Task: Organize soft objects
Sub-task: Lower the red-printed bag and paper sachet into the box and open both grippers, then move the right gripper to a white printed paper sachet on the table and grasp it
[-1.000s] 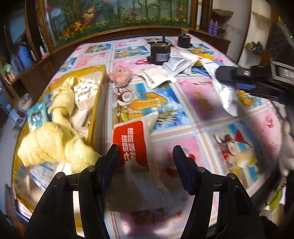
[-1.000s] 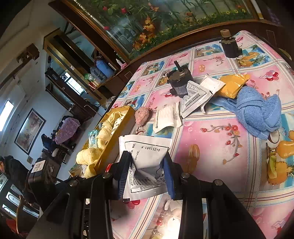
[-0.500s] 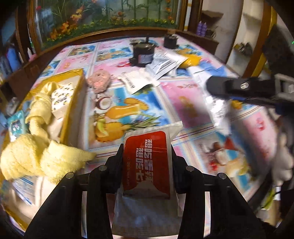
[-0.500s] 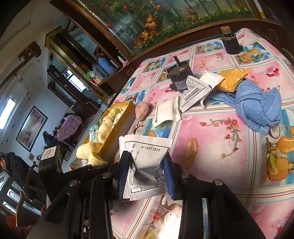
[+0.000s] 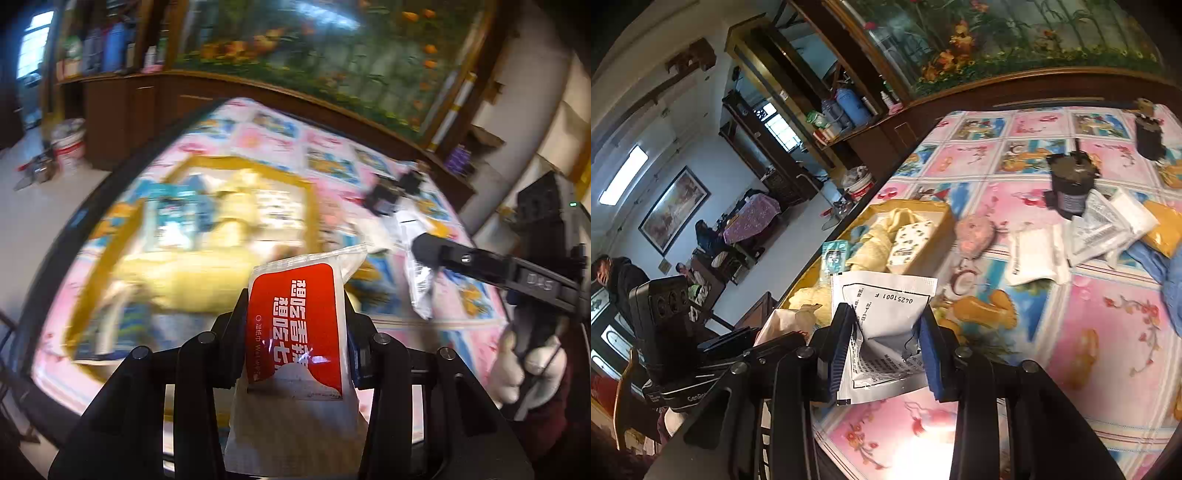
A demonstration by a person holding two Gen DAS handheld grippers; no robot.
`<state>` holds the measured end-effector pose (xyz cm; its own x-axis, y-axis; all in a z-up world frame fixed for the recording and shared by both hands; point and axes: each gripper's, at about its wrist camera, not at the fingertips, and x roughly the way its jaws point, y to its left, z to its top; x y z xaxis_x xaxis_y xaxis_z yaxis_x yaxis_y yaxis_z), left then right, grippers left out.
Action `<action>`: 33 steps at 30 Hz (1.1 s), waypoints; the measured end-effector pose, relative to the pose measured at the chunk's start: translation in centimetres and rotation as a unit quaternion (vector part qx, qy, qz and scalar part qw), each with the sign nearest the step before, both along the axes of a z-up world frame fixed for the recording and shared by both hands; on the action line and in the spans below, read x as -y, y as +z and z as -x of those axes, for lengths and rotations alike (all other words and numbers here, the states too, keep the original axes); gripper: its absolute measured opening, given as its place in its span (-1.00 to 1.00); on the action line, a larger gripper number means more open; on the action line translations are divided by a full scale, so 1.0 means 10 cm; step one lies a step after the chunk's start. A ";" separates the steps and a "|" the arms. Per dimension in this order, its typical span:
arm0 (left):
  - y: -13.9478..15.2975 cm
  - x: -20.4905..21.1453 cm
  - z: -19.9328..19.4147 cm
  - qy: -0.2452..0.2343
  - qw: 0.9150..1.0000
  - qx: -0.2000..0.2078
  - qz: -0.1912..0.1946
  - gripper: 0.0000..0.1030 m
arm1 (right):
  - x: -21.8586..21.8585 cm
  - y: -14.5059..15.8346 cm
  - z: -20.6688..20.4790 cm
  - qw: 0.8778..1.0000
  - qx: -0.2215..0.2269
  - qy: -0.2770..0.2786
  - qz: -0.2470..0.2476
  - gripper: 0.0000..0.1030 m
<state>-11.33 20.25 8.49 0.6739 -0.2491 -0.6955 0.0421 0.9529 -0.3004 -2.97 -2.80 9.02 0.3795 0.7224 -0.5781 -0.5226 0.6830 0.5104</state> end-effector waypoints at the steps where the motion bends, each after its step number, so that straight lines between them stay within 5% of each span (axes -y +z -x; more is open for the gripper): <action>1: -0.03 -0.06 -0.01 0.011 1.000 -0.004 -0.004 -0.18 | -0.14 0.01 -0.03 1.000 0.001 0.010 0.002 -0.32; 9: -0.29 -0.07 -0.07 0.035 0.997 -0.034 -0.064 0.09 | -1.10 -0.16 -0.41 0.997 -0.023 0.051 0.048 -0.32; 17: -0.30 -0.21 -0.09 0.040 0.999 -0.030 -0.019 0.18 | -1.35 -0.48 -0.59 0.989 -0.044 0.018 0.143 -0.27; 24: -0.05 -0.32 -0.14 0.071 0.997 0.028 0.015 0.19 | -1.06 -0.18 -0.49 0.996 -0.020 0.001 0.083 -0.24; 28: 0.26 -0.18 -0.03 0.079 0.993 0.084 -0.039 0.19 | -0.80 0.09 -0.35 0.998 0.022 -0.018 0.060 -0.22; 30: 0.42 -0.08 0.02 0.076 0.989 0.106 -0.066 0.50 | -0.65 0.18 -0.27 0.998 0.032 -0.028 0.054 -0.21; 31: 0.50 -0.02 0.05 0.051 0.990 0.122 -0.055 0.81 | -0.61 0.21 -0.26 0.998 0.033 -0.031 0.050 -0.20; 33: 0.51 0.01 0.13 -0.019 0.987 0.155 0.032 0.98 | -0.48 0.23 -0.20 0.998 0.034 -0.039 0.042 -0.20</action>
<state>-12.59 20.14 13.62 0.8408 -0.3161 -0.4395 0.1777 0.9280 -0.3275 -0.99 2.02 11.36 0.4729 0.6397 -0.6060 -0.4974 0.7615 0.4156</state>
